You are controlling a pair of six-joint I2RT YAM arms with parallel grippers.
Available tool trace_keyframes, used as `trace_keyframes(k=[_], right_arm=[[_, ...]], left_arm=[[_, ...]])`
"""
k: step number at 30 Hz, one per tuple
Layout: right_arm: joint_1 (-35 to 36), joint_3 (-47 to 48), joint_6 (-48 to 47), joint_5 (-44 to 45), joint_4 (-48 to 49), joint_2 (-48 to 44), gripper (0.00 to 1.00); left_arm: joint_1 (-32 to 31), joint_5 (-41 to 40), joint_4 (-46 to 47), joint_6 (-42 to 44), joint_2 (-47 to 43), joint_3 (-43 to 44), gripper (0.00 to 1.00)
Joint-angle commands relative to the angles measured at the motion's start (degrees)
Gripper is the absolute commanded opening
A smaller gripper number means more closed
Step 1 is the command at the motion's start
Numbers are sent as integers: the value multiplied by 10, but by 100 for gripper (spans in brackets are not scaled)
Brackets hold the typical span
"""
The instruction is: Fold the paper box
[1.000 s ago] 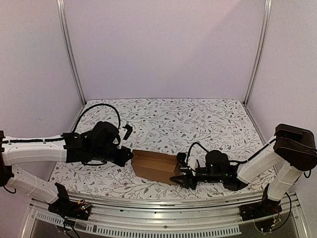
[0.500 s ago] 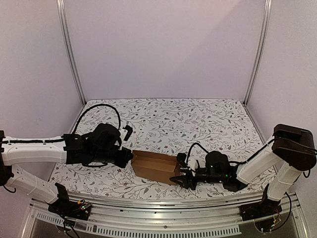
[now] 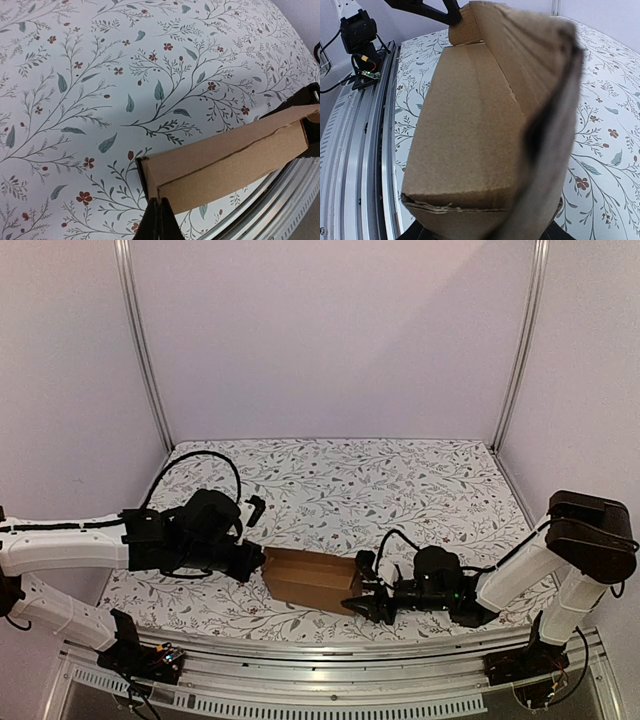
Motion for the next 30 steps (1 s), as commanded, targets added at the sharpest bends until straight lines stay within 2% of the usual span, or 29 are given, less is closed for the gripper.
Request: trace_keyframes(k=[1, 8, 14, 20, 23, 30], right_arm=[[-10, -2, 27, 63, 9, 10, 27], [-8, -8, 29, 65, 18, 13, 27], [-6, -11, 30, 67, 24, 13, 27], [-4, -11, 29, 65, 25, 16, 27], [-2, -11, 28, 63, 24, 17, 27], [0, -12, 24, 49, 21, 16, 27]], left_arm=[[-23, 44, -32, -1, -1, 9, 0], [-24, 36, -27, -9, 15, 2, 18], [-24, 27, -27, -5, 16, 6, 24], [-22, -30, -38, 18, 18, 29, 40], [-9, -35, -34, 40, 20, 41, 44], [48, -5, -5, 84, 48, 58, 48]])
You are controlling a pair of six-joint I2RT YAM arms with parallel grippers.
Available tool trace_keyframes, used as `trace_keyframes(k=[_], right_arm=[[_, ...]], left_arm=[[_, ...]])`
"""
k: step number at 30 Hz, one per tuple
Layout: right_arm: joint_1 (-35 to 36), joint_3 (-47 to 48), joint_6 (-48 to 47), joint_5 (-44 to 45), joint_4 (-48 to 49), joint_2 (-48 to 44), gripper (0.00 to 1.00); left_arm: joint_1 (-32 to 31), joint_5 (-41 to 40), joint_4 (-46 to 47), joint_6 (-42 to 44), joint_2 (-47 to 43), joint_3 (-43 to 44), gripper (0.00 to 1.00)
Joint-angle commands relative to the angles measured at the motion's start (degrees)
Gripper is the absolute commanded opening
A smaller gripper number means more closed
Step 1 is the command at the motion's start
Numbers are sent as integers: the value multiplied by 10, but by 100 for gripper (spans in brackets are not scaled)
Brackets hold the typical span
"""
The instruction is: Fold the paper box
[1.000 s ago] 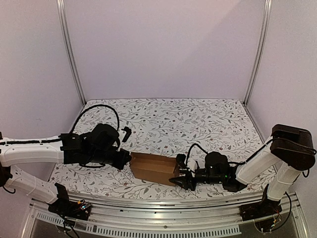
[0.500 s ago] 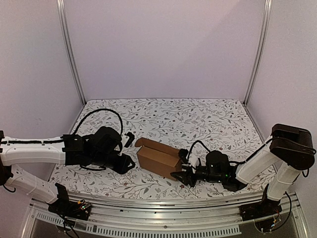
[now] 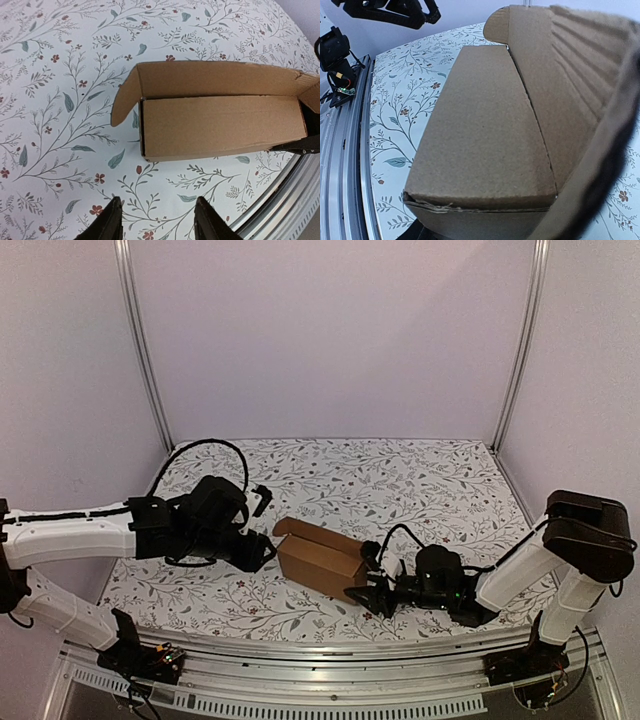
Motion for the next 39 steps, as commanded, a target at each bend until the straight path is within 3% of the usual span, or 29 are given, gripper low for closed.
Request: trace_keyframes(k=[1, 22, 26, 32, 39], right_arm=[[3, -9, -1, -9, -2, 9, 27], [4, -19, -10, -41, -4, 2, 27], [4, -19, -10, -43, -6, 0, 27], [4, -18, -11, -44, -10, -3, 27], [4, -14, -15, -44, -15, -3, 26]], left_arm=[[46, 19, 27, 37, 23, 10, 48], [130, 137, 125, 83, 98, 33, 51], [131, 147, 126, 87, 111, 41, 44], [131, 167, 125, 84, 114, 41, 24], [131, 169, 117, 81, 109, 37, 9]])
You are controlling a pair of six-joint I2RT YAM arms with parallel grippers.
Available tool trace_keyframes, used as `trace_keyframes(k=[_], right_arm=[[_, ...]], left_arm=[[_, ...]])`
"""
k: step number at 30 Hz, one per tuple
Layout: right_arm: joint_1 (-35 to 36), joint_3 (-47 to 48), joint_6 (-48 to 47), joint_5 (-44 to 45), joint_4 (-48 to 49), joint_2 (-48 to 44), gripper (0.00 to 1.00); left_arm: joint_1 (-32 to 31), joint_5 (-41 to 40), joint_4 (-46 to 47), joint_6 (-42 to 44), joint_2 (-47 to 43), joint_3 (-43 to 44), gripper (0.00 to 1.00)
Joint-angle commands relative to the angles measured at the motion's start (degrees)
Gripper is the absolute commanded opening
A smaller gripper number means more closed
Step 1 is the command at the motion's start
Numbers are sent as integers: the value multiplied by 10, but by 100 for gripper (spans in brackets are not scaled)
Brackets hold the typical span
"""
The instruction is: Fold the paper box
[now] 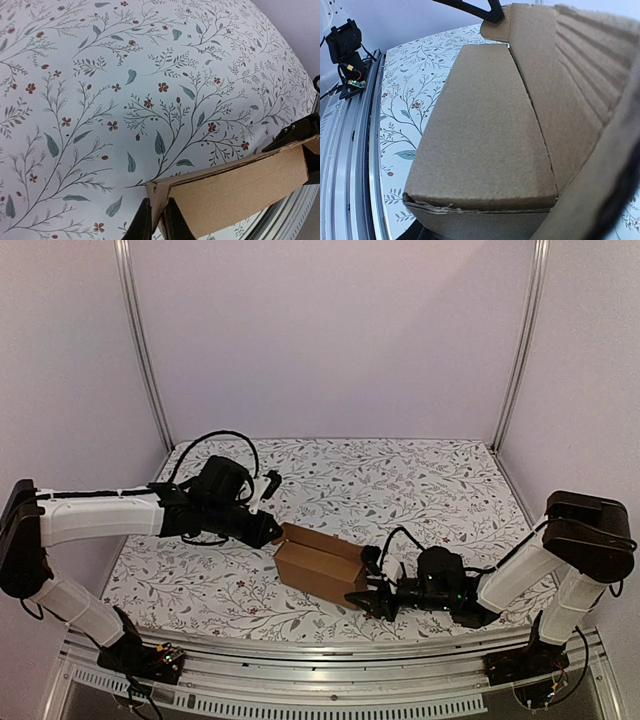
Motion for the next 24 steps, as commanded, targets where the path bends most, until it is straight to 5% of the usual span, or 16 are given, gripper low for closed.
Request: trace_keyframes(k=[1, 24], right_arm=[[4, -4, -4, -11, -25, -4, 26], [4, -2, 2, 7, -25, -2, 26]], left_arm=[[5, 8, -1, 2, -1, 6, 7], [-18, 2, 6, -34, -9, -35, 0]])
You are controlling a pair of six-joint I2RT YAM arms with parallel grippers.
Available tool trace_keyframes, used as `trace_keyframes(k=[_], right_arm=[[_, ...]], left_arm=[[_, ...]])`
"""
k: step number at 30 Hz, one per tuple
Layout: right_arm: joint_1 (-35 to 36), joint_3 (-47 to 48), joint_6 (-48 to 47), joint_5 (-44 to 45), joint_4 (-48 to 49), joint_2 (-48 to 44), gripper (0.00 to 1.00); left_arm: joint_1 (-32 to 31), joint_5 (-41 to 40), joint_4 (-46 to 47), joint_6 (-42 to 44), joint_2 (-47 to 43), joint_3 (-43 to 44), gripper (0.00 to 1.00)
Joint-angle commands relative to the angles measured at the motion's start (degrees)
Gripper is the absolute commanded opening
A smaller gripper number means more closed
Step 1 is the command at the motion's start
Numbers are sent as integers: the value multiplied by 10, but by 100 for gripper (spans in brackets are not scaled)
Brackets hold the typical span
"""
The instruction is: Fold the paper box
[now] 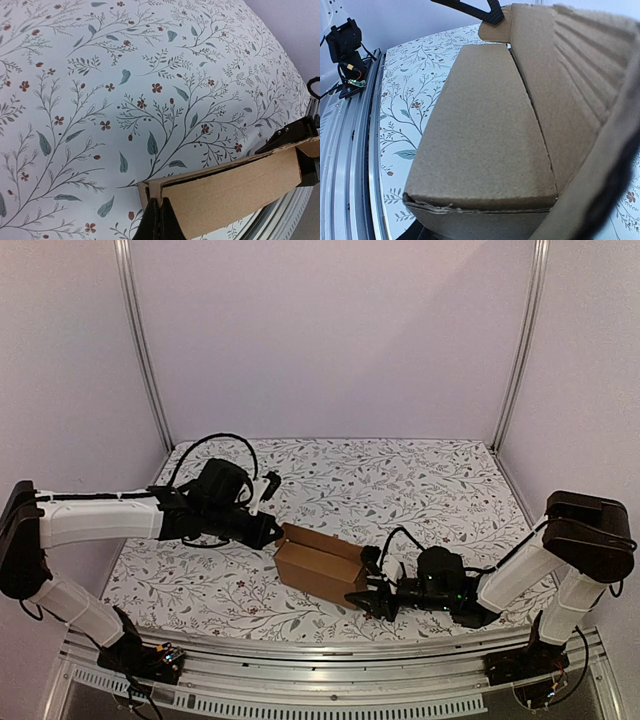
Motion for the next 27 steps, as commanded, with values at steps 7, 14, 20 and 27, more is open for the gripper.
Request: trace_keyframes(k=[7, 14, 20, 27], right_arm=[[4, -6, 10, 25, -21, -1, 26], [4, -7, 15, 32, -18, 0, 27], [4, -6, 20, 39, -18, -1, 27], [5, -8, 24, 50, -18, -5, 29]], left_arm=[[-18, -23, -14, -16, -25, -48, 0], [-26, -21, -8, -33, -40, -64, 0], [-42, -25, -1, -46, -41, -68, 0], [-53, -34, 4, -52, -41, -88, 0]])
